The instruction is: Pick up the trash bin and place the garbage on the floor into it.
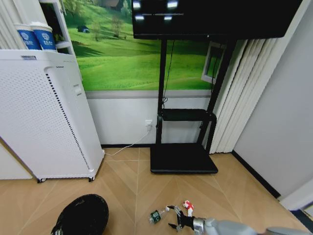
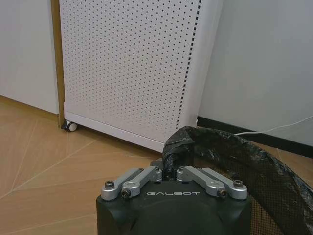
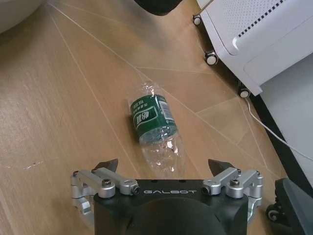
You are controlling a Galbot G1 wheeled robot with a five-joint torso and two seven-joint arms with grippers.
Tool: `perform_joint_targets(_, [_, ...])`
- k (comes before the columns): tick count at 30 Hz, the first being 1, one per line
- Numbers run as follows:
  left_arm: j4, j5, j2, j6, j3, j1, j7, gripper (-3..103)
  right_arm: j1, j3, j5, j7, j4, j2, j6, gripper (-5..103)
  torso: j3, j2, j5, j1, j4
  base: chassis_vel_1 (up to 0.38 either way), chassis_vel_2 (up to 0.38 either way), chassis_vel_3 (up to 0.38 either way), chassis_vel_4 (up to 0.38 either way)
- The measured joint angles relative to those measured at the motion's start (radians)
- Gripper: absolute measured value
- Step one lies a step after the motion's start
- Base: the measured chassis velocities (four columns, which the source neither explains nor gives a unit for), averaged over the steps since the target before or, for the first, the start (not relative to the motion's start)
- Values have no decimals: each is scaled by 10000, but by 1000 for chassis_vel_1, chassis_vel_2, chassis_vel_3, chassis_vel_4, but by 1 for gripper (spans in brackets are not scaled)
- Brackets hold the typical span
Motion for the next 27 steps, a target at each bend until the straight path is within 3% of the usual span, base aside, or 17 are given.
perform_joint_targets(16, [135,-278,137,-57,-89,-157,171,7,604,-1564,1541,3,-904,1251,-128,100,0,0,6,0,0,0,0,0,0])
perform_joint_targets(25, [152,-392,130,-62,-77,-201,191,7,800,-2058,1877,-242,-1607,2083,59,102,-1,0,-1,0,0,0,0,0,0])
perform_joint_targets(27, [140,-396,128,-62,-69,-208,193,7,814,-2148,1966,-306,-1789,2262,95,98,-1,0,-1,0,-1,0,0,0,0])
